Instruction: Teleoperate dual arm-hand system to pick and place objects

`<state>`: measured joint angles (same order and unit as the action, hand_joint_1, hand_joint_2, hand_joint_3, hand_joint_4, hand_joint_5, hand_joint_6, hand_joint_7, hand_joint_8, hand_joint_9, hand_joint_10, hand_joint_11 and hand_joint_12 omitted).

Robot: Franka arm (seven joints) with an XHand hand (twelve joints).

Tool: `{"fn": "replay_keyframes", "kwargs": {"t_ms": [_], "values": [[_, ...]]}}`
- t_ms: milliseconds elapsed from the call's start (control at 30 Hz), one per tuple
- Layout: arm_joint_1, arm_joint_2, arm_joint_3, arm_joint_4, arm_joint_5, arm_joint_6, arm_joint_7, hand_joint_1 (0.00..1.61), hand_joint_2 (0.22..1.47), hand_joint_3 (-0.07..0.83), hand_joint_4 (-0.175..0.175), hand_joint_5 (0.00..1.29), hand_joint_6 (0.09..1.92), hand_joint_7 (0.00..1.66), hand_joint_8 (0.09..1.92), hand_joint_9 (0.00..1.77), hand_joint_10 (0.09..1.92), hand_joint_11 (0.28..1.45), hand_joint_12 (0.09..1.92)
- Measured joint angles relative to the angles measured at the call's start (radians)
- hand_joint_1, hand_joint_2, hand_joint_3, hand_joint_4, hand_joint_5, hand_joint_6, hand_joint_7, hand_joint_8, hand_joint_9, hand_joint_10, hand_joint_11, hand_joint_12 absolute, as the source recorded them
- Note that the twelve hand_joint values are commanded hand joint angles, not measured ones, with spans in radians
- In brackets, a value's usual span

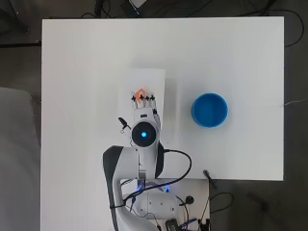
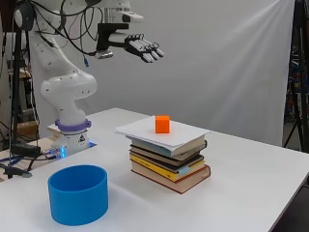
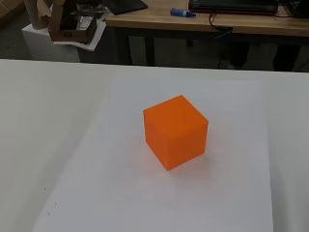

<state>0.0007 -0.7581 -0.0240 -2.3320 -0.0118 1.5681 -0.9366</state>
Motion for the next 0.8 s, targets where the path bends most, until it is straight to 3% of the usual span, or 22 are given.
{"fn": "replay_keyframes", "kwargs": {"t_ms": [333, 500, 633, 800], "values": [[0.002, 0.333, -0.151, 0.261, -0.015, 0.034, -0.229, 0.22, 0.99, 0.004, 0.098, 0.36, 0.09, 0.42, 0.09, 0.52, 0.09, 0.49, 0.09], [0.001, 0.347, -0.165, 0.214, 0.072, 0.121, -0.202, 0.18, 1.03, 0.015, 0.11, 0.37, 0.09, 0.4, 0.09, 0.51, 0.09, 0.5, 0.09], [0.0, 0.336, -0.166, 0.103, 0.144, 0.219, -0.191, 0.16, 1.03, 0.007, 0.109, 0.28, 0.09, 0.34, 0.09, 0.48, 0.09, 0.49, 0.09], [0.004, 0.359, -0.181, 0.048, 0.229, 0.243, -0.327, 0.16, 1.0, -0.007, 0.098, 0.25, 0.09, 0.31, 0.09, 0.45, 0.09, 0.48, 0.09]]}}
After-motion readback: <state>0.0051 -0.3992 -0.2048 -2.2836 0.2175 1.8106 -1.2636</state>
